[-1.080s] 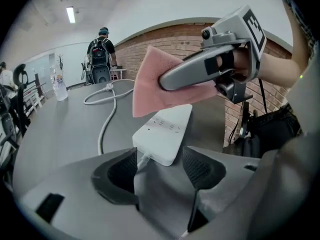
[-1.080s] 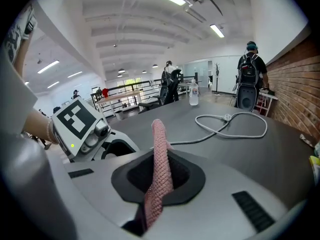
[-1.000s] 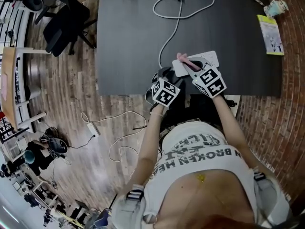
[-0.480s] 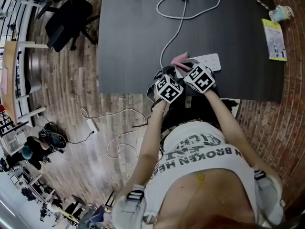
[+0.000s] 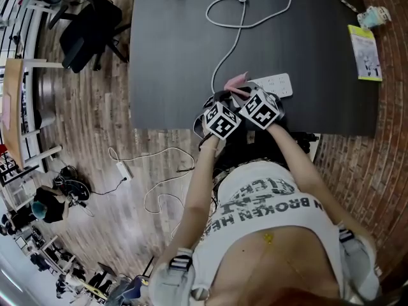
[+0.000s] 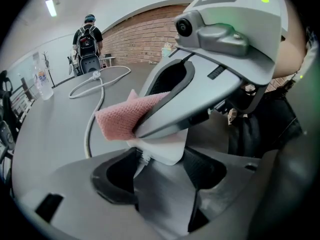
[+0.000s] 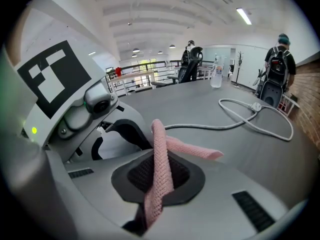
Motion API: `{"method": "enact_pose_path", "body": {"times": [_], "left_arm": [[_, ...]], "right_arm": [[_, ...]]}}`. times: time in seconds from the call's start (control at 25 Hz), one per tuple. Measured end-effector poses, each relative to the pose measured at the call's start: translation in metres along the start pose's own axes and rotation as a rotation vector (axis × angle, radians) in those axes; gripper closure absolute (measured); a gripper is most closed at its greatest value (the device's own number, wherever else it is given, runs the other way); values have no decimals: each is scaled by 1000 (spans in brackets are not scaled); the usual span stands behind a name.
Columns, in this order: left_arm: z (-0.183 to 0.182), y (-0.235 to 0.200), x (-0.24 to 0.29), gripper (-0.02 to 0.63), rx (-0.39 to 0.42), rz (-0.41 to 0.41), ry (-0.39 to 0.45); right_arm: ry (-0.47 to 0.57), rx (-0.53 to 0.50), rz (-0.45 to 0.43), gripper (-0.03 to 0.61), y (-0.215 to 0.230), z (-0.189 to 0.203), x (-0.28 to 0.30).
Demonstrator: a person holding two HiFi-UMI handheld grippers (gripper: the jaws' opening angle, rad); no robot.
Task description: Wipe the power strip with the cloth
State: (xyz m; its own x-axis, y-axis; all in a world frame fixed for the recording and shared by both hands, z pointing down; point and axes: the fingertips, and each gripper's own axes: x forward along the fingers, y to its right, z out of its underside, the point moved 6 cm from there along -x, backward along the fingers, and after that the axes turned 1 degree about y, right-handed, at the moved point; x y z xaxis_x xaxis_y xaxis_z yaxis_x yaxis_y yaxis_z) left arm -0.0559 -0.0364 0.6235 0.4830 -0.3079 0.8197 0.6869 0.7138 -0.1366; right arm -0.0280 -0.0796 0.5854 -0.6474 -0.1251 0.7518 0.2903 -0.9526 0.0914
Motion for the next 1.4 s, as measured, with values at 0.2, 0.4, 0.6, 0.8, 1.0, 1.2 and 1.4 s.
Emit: {"method": "enact_pose_path", "body": {"times": [0.2,0.4,0.6,0.8,1.0,1.2,1.4], "left_arm": [[1,0,-1,339,5,-3,-8],[1,0,-1,339,12,-8,-13],[1,1,0,339,15,-9,-13],[1,1,0,339,18,-11,-18],[1,1,1,339,22,-13,-21],[1,2,1,339,24,-13,-22],[1,1,0,339,27,-16,-22]], "right_arm": [[-3,21,30,561,3,3,-5],[-7,60,50,562,11,12,-12],[-1,91,76,562,18,20,-18],[-5,108,106,561,26,26,-25],[-1,134,131,563,32,32,-30],[-22,156,176,561,41,46,-41],[-10,173,179,561,44,47,-45]]}}
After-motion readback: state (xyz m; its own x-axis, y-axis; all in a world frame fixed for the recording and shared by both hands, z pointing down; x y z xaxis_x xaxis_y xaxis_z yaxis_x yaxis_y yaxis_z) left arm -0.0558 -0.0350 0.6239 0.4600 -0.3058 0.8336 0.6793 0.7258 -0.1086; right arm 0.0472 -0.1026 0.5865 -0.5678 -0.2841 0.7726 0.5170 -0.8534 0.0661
